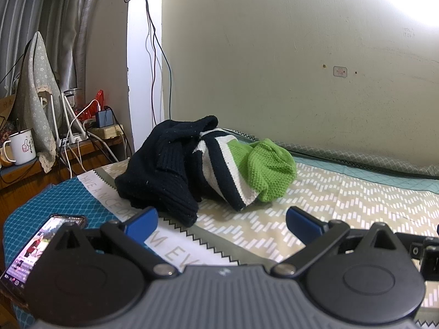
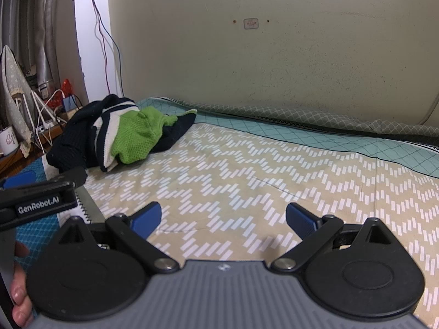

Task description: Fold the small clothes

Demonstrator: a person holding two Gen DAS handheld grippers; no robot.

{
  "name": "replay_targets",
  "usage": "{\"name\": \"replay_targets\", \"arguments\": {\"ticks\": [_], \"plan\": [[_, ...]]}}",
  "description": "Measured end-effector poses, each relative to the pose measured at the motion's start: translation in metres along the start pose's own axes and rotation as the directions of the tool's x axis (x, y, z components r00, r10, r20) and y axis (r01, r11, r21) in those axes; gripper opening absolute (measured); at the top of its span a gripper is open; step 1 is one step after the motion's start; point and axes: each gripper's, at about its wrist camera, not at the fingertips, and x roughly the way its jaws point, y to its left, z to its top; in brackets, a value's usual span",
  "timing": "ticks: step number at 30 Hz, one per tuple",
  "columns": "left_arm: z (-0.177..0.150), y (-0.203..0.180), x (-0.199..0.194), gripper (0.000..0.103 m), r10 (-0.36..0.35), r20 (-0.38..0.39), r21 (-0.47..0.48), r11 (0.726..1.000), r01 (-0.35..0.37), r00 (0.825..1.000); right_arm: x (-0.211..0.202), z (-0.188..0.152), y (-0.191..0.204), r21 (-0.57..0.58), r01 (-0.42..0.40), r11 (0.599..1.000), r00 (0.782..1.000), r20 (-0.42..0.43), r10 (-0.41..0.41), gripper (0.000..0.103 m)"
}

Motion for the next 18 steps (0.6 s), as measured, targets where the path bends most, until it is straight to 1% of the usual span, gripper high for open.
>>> {"name": "replay_targets", "arguments": {"ticks": [10,18], "plan": [[-0.0011,0.0002,0.0041,0.103,-0.002,-0.021,-0.001,1.000,0.002,1.000,0.0002,0.0003,-0.0001,0.000,0.000,1.000,1.000,-0.001,0.000,0.092],[-0.0002,-0.0002,0.0031,0.103,-0.005,-0.023,0.008,1.000,0.005,1.000,0.0002,0.0002,0.0001,-0.001,0.000,1.000,1.000,-0.001,0.000,0.092]]}}
